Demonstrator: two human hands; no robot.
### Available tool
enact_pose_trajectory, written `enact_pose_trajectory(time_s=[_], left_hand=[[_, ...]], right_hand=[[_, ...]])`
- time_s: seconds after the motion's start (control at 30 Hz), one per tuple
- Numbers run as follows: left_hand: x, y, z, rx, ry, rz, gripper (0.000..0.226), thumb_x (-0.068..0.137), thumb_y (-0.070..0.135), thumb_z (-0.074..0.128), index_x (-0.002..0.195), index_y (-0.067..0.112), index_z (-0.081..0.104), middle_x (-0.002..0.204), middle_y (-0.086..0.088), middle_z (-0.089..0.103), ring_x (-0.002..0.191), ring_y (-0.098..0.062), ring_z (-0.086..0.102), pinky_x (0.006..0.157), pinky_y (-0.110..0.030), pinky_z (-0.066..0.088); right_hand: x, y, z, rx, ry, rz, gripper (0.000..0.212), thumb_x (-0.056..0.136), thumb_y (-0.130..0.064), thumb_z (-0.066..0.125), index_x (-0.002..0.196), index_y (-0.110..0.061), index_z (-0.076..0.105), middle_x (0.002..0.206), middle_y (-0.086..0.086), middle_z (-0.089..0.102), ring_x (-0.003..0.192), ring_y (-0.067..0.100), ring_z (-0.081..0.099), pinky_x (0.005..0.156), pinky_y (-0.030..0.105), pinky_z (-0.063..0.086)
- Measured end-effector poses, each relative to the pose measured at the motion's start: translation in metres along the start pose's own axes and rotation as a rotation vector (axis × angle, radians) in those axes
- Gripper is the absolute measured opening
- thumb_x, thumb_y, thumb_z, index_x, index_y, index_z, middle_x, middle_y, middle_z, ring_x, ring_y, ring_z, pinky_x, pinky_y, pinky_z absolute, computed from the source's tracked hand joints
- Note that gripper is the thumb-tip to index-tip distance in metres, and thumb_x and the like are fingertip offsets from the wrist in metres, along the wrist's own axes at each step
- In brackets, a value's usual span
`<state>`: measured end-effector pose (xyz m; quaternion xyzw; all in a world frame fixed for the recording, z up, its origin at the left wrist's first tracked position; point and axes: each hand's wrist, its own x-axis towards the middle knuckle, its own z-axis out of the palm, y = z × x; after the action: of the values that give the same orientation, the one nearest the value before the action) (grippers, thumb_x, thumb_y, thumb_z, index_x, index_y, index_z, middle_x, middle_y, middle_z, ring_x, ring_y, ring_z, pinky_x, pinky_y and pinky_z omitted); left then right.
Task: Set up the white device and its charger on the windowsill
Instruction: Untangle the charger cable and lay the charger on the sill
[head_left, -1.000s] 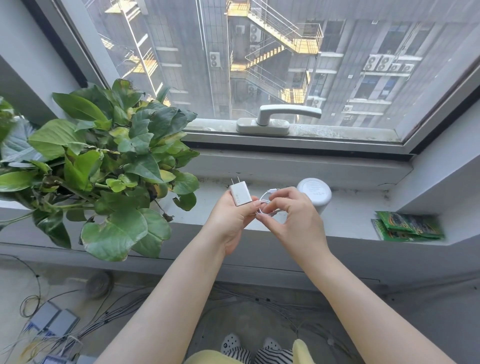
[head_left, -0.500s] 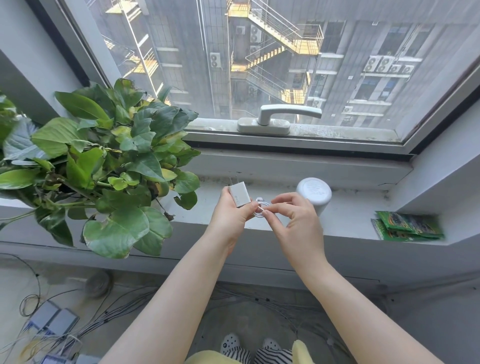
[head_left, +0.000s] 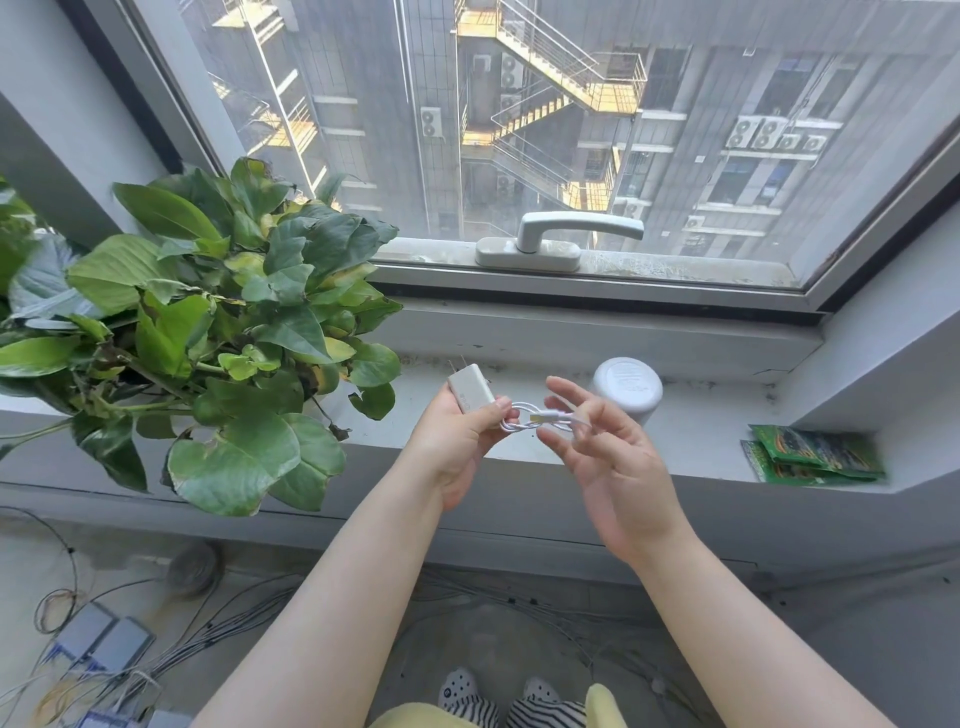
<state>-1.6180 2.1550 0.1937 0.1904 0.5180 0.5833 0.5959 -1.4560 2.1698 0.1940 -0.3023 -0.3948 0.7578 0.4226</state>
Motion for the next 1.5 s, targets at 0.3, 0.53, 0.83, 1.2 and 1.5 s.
enact_pose_trajectory(time_s=[0.3,0.53,0.83,1.2,1.5], left_hand=[[-0.004,0.012,0.006,-0.082,0.005,0.034,0.016,0.093,-0.003,0.051,0.091,0.012,0.046,0.073,-0.006,0.051,0.055,-0.010,0.058,0.055,-0.019,0.054],[-0.007,0.013,0.010,-0.106,-0.015,0.002,0.015,0.093,0.000,0.052,0.091,0.014,0.047,0.076,-0.003,0.050,0.059,-0.010,0.053,0.054,-0.017,0.052],[-0.014,0.013,0.004,0.184,-0.264,-0.119,0.017,0.091,-0.002,0.055,0.099,0.012,0.048,0.074,-0.002,0.055,0.057,-0.008,0.055,0.066,-0.025,0.054],[-0.009,0.008,0.006,0.151,-0.139,-0.115,0.019,0.094,0.011,0.055,0.110,0.009,0.046,0.088,-0.007,0.063,0.069,-0.021,0.066,0.065,-0.029,0.058],[-0.013,0.004,0.005,-0.067,-0.315,-0.226,0.018,0.095,0.015,0.052,0.109,0.004,0.050,0.101,-0.018,0.062,0.079,-0.024,0.068,0.078,-0.033,0.060]], right_hand=[[0.004,0.003,-0.021,-0.392,-0.030,-0.013,0.029,0.069,0.002,0.036,0.053,-0.005,0.058,0.110,0.015,0.071,0.097,0.024,0.069,0.076,0.031,0.054],[0.006,0.006,-0.016,-0.182,0.070,0.034,0.026,0.075,-0.004,0.065,0.091,-0.010,0.045,0.114,0.017,0.065,0.095,0.023,0.070,0.068,0.027,0.056],[0.011,-0.006,-0.010,-0.409,0.005,-0.049,0.009,0.084,0.006,0.064,0.090,0.000,0.064,0.078,0.007,0.073,0.075,0.012,0.070,0.072,0.019,0.051],[0.002,-0.014,-0.009,-0.559,-0.097,-0.135,0.010,0.081,-0.016,0.071,0.082,-0.024,0.077,0.112,0.003,0.059,0.110,0.018,0.060,0.095,0.036,0.047],[0.013,-0.005,0.003,-0.662,0.160,-0.047,0.016,0.090,-0.024,0.065,0.106,-0.024,0.062,0.095,0.016,0.070,0.078,0.029,0.073,0.070,0.045,0.059]])
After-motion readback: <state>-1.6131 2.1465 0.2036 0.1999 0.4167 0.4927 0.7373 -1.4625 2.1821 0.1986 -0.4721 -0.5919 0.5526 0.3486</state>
